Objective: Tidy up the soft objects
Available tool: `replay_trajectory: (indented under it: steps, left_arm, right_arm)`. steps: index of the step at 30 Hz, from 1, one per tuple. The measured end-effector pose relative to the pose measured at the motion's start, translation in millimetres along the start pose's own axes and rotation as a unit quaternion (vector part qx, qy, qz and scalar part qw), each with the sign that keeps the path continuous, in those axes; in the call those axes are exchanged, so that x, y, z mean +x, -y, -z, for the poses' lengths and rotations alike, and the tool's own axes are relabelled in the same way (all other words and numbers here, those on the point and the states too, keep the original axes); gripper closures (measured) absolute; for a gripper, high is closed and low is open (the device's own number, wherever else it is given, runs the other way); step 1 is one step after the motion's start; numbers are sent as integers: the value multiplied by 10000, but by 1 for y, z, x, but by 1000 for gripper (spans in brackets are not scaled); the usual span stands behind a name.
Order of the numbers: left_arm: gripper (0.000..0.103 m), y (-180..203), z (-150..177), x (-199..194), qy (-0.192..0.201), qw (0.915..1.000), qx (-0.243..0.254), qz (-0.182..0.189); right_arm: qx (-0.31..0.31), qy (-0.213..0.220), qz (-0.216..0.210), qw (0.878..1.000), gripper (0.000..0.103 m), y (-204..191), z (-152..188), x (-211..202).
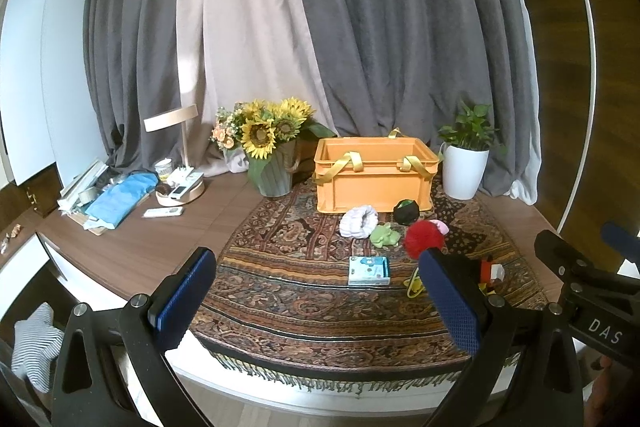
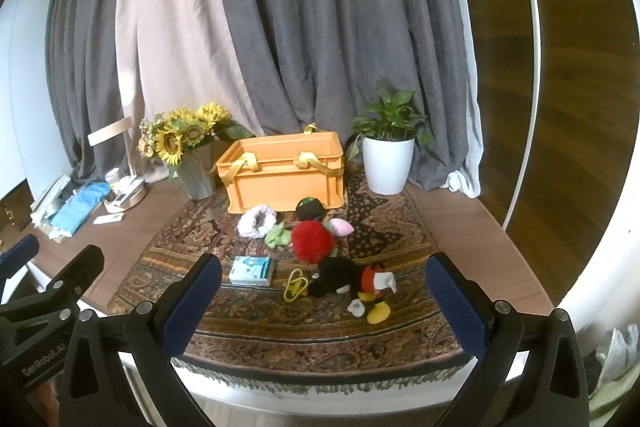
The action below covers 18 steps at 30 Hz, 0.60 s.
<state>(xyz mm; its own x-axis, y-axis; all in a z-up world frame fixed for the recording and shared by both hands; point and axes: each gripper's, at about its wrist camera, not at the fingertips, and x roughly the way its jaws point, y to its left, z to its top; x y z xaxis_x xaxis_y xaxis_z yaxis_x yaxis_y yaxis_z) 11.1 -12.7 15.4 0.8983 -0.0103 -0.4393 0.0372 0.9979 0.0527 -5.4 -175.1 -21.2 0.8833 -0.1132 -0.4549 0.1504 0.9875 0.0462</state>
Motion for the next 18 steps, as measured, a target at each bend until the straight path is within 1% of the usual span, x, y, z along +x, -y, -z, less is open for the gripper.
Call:
replay_trajectory:
  steps: [18]
  left_arm:
    - [0, 2, 3, 3, -8, 10000, 2, 22]
  right_arm:
    - [16, -31, -7, 10000, 1, 1, -2, 1]
